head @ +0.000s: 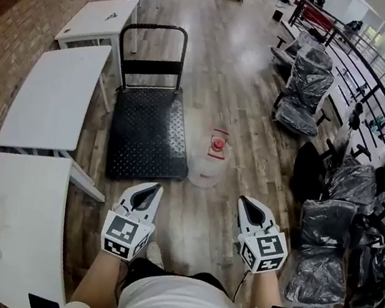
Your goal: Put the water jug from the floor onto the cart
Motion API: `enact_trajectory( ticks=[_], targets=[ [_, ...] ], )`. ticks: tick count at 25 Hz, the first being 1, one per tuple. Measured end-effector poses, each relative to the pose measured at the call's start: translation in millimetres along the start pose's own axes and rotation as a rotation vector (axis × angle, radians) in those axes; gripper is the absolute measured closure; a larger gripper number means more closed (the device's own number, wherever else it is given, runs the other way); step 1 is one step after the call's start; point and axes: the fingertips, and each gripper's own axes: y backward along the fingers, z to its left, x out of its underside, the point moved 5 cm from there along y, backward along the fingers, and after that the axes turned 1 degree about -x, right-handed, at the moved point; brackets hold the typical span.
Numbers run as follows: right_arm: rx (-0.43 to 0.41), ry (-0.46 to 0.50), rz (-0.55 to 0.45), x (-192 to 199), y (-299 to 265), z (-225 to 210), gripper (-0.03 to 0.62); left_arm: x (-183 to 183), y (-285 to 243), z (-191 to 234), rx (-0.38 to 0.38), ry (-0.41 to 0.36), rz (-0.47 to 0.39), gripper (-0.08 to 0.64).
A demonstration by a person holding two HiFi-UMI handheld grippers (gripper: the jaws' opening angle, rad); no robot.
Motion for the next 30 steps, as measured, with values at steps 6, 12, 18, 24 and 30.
enact_trajectory(
  ticks=[6,12,18,24,30],
  targets=[
    [0.012,0.019,0.014,-19.8,-39.6,8.1,0.588,5.8,0.6,48.6,-0.01,0.012,-0.003,0.559],
    [0.006,0.026,0.015,-29.7,-72.1,7.9,0.587,14.7,-8.8,77.0,-0.014,0.049,0.009,0.56],
    [-0.047,-0.001,-0.011,-36.2,-114.4,7.1,0.586,6.1,-23.8,98.4,-0.025,0.012,0.012,0.56],
    [-0.103,-0.022,-0.045,-42.2,-159.8,-13.2,0.587,-2.5,-51.9,120.3,-0.071,0.021,0.038,0.56],
    [-0.138,-0.062,-0.063,-42.4,-203.7,-67.3,0.587,-21.0,-111.8,125.2,-0.083,0.015,0.055,0.559]
  ],
)
